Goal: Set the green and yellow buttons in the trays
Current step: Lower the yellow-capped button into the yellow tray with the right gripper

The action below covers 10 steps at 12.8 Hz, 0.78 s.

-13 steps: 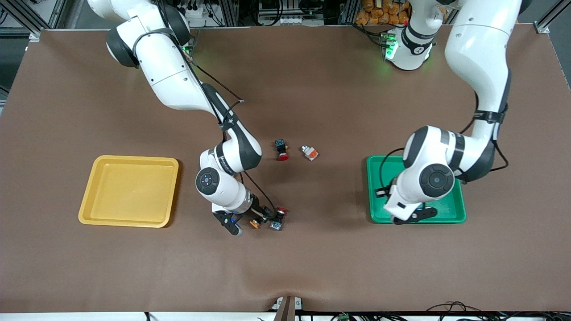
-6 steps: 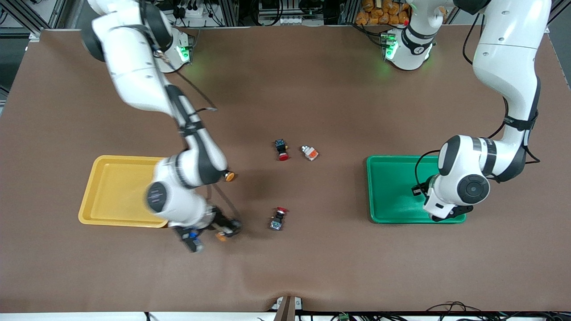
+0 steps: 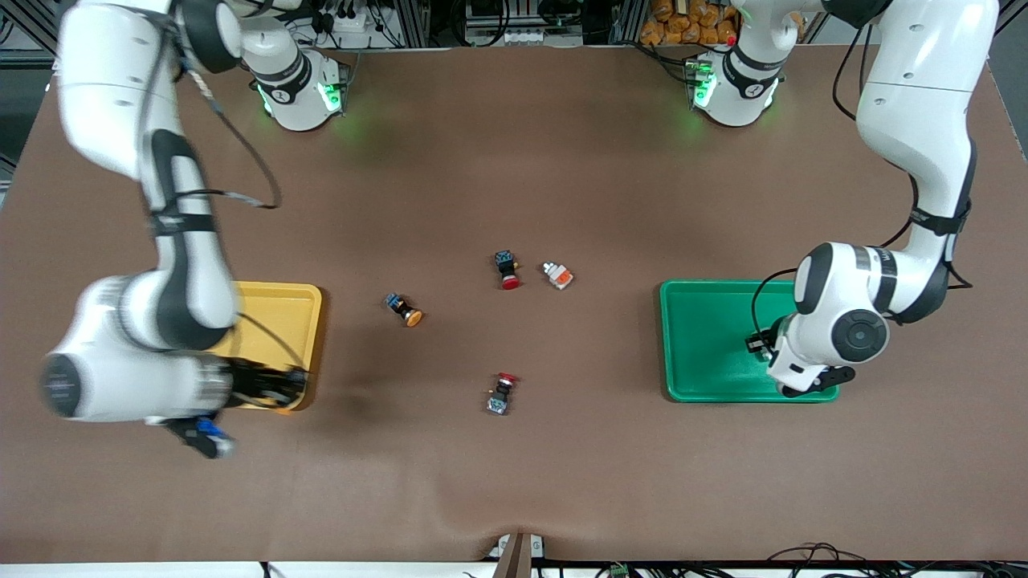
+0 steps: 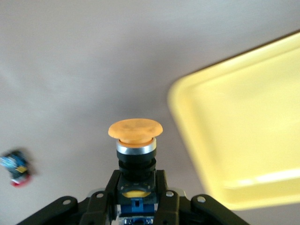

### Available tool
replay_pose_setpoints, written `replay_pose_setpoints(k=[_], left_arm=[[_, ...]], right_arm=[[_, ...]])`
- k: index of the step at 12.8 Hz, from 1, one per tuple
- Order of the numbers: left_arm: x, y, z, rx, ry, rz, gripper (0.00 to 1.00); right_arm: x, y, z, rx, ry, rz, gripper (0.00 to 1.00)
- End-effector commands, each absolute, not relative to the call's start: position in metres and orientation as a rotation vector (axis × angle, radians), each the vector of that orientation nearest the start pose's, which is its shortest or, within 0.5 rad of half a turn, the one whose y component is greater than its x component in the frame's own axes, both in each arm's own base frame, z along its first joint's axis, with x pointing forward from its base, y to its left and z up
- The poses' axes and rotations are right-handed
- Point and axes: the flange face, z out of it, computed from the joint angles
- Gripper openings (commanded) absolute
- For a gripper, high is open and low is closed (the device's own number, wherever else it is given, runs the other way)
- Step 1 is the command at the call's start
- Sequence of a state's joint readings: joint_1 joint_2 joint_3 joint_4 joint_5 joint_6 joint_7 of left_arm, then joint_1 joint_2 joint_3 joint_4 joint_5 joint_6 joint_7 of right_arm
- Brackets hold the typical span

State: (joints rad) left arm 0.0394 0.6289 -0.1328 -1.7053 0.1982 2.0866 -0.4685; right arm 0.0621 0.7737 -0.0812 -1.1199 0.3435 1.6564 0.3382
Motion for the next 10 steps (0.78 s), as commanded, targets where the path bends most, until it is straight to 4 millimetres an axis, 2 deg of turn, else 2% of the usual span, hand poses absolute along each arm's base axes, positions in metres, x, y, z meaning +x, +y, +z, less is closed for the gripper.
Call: replay_pose_setpoints(k=[1, 2, 3, 5, 6, 8, 10], left_arm=[[0.646, -0.041, 0.237, -2.965, -0.374, 0.254, 1.0], [0.647, -0.041, 0.245, -2.968, -0.379, 0.236, 1.0], [0.648, -0.043, 0.253, -2.972, -0.379, 0.223, 1.0], [0.647, -0.06, 0.273, -2.995, -0.368, 0.193, 1.0], [0.645, -0.069, 0.282, -2.998, -0.357, 0.196, 1.0], [0.639, -0.091, 0.297, -3.001, -0.346, 0.214, 1.0], [0.631, -0.121, 0.305, -3.003, -0.388, 0.225, 1.0]], right_arm=[[0.71, -0.031, 0.333, -2.804, 0.489, 0.558, 0.1], [0.703, -0.045, 0.329, -2.788, 0.471, 0.611, 0.66], [0.701, -0.045, 0.329, -2.788, 0.479, 0.629, 1.0], [0.701, -0.03, 0.325, -2.795, 0.448, 0.65, 1.0], [0.701, -0.011, 0.321, -2.802, 0.416, 0.665, 1.0], [0.696, 0.044, 0.304, -2.822, 0.339, 0.708, 1.0], [0.691, 0.09, 0.281, -2.849, 0.395, 0.706, 1.0]])
